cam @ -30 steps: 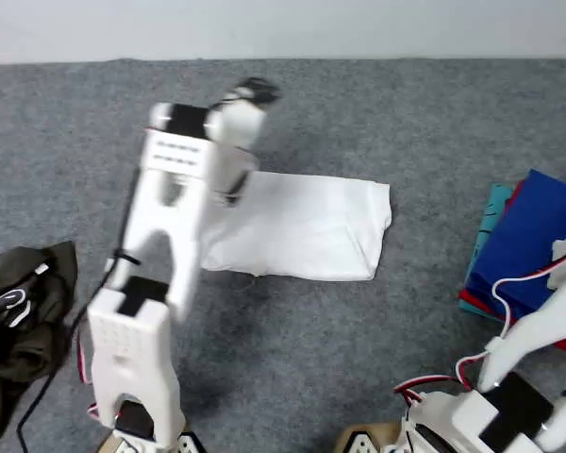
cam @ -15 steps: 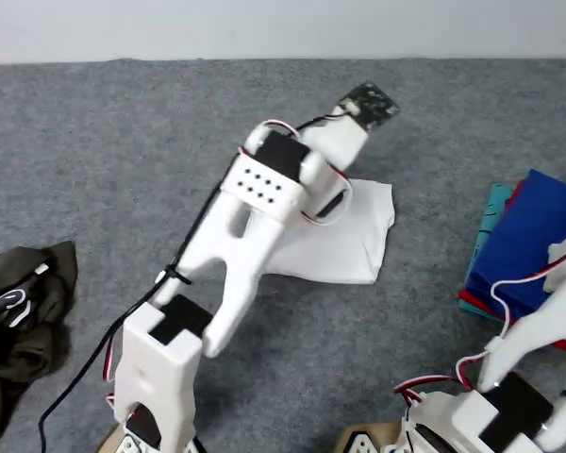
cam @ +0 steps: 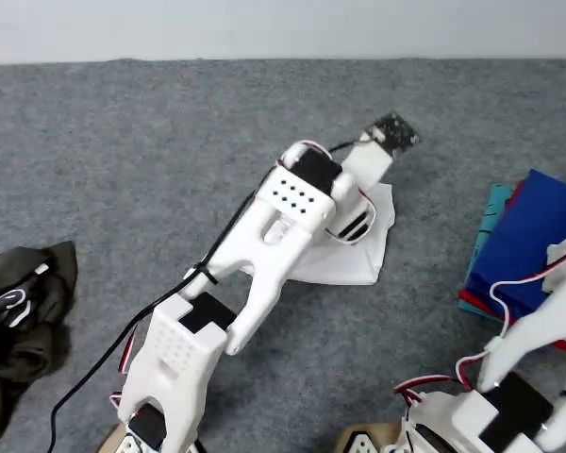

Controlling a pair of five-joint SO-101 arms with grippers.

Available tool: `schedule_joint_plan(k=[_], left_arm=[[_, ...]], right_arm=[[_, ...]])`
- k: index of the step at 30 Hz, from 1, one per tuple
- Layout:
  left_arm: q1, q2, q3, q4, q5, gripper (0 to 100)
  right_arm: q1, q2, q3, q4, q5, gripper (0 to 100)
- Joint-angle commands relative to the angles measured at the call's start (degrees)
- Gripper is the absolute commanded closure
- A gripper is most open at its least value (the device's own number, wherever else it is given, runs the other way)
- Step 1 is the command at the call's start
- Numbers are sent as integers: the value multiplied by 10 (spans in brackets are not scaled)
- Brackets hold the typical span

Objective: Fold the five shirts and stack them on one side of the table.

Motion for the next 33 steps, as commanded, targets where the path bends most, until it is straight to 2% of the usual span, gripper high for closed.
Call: schedule_joint_plan(k=[1, 6, 9, 14, 17, 25, 30, 33], left_arm=[[-24, -8, -92, 51, 8, 799], [-72, -5, -175, 102, 4, 851], [-89, -4, -162, 102, -23, 905], [-82, -4, -54, 101, -58, 982], [-72, -4, 23, 101, -64, 986], [17, -4, 170, 100, -64, 986], [78, -5, 178, 100, -61, 986], [89, -10, 175, 100, -61, 986]], right_arm=[[-5, -29, -4, -4, -4, 983], [-7, -29, -3, -4, -4, 983], [-7, -29, -3, -5, -6, 983], [-7, -29, -3, -3, -7, 983], [-7, -29, -3, -2, -4, 983], [-7, -29, -3, -3, -4, 983], [-7, -29, -3, -6, -4, 983], [-7, -29, -3, -6, -4, 983]])
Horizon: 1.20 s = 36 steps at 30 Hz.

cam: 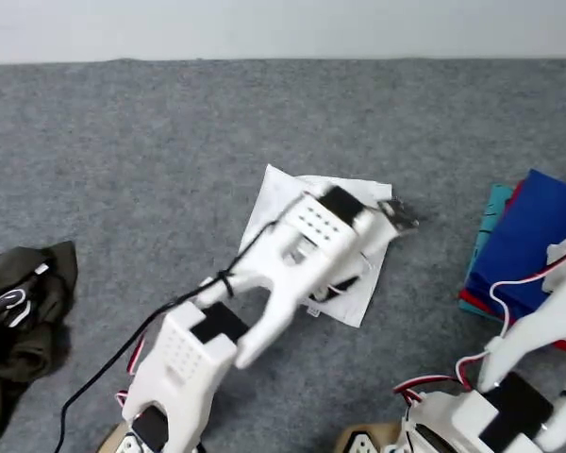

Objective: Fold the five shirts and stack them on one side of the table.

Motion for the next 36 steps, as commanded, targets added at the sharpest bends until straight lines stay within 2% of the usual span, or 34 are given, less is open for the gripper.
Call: schedule_joint_plan(k=[1, 13, 20, 25, 28, 33, 36], left_arm=[[11, -11, -7, 15, 0, 986], [-124, -114, -47, 16, 21, 986], [-129, -4, 3, 2, -4, 986], [-72, 64, 3, -1, -2, 986], [-62, 73, -7, -2, -2, 986], [-110, 45, -51, 14, -1, 986], [-154, 8, -58, 14, 0, 986]], right_arm=[[-7, -29, -3, -5, -4, 983], [-7, -30, -4, -3, -4, 983], [-7, -30, -4, -4, -4, 983], [-7, -30, -4, -3, -4, 983], [-7, -30, -4, -2, -4, 983], [-10, -30, -5, -2, -4, 983], [-37, -30, -5, 7, -7, 983]])
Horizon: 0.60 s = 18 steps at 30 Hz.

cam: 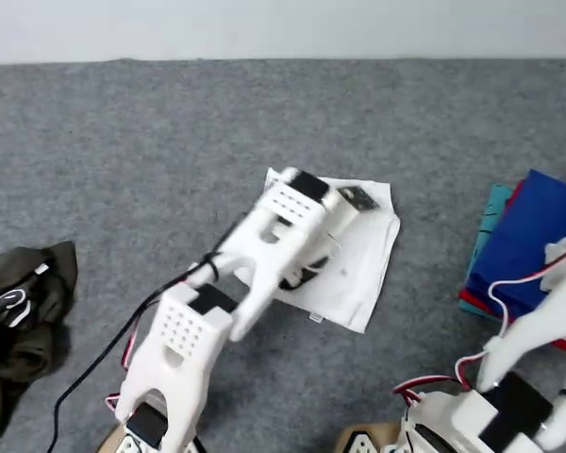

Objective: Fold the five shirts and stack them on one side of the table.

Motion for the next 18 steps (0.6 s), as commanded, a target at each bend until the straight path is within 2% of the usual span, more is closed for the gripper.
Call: schedule_joint_plan(k=[1, 3, 9, 14, 18], left_arm=[[-53, -78, -28, 12, -2, 986], [-76, -116, -27, 13, -2, 986], [-135, -229, -27, 13, -2, 986], [-193, -294, -26, 13, -2, 986], [-259, -316, -16, 13, -4, 986]], right_arm=[[-44, -30, -5, 15, -8, 983], [-88, -30, -5, 31, -11, 983], [-241, -23, -5, 30, -111, 980], [-376, -14, -4, -8, -199, 852], [-451, 42, -5, -64, -238, 857]])
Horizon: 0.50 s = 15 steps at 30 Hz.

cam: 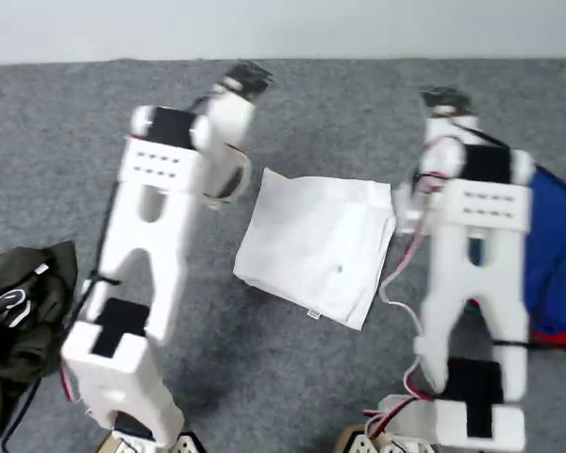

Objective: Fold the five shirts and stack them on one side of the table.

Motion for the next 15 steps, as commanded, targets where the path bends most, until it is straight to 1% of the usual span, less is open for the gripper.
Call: schedule_joint_plan(k=[1, 4, 7, 10, 15], left_arm=[[-60, -50, -12, 13, -3, 986], [-105, -54, -9, 13, -4, 986], [-138, -54, -9, 13, -4, 986], [-150, -50, -9, 13, -4, 986], [-147, -48, -9, 13, -4, 986]], right_arm=[[-58, 39, -5, -53, -24, 859], [-80, 92, -6, -98, -24, 859], [-85, 125, -7, -130, -24, 861], [-82, 153, -18, -137, -24, 861], [-80, 176, -41, -124, -22, 861]])
